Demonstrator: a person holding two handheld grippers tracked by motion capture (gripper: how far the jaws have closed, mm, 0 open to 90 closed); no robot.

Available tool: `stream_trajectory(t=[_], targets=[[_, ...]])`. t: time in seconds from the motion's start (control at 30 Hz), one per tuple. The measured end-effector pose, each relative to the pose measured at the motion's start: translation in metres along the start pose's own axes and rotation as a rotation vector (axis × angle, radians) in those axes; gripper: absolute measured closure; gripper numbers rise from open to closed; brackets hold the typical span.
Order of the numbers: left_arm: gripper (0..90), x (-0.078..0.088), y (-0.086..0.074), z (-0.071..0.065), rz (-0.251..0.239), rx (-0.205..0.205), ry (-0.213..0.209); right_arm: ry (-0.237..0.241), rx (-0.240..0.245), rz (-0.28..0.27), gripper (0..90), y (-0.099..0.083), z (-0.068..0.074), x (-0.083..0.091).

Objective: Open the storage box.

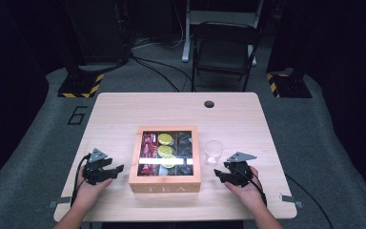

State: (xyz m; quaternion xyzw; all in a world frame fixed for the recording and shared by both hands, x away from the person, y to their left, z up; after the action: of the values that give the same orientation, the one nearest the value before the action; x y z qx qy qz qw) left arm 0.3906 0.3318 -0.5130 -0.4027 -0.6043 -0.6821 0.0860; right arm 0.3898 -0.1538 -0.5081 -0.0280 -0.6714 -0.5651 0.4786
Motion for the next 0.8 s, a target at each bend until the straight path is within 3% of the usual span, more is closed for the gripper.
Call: stream_trajectory(t=[0.03,0.2,0.43,0.67,0.8], targets=[[37.1,0.006,0.002,0.001,0.002,0.027,-0.014,-0.001,0.007,-0.009,45.7,0.001,0.000,0.001],[38.5,0.020,0.010,0.001,-0.039,0.071,-0.023,0.028,0.046,-0.011,47.1,0.009,0.006,0.009],[41.8,0.031,0.020,-0.006,-0.032,0.080,-0.032,0.029,0.082,0.006,54.2,0.020,0.016,0.017],[44.9,0.041,0.025,-0.017,-0.040,0.050,-0.050,0.049,0.082,0.005,58.6,0.025,0.025,0.026],[46.7,0.047,0.029,-0.029,-0.046,0.011,-0.079,0.059,0.080,-0.005,59.8,0.026,0.033,0.028]])
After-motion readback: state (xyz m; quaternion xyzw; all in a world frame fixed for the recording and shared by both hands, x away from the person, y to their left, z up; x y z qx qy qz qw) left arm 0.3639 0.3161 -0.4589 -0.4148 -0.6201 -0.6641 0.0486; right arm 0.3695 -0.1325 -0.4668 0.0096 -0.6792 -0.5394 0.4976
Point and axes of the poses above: each handheld gripper's, and its own axes: x roughly backward along the jaws, y roughly out of its top, z roughly to its left, the point moved 1 cm from there along -x, roughly forward along the jaws, and after that the axes turned 2 degrees about y, right-handed, at the moved point
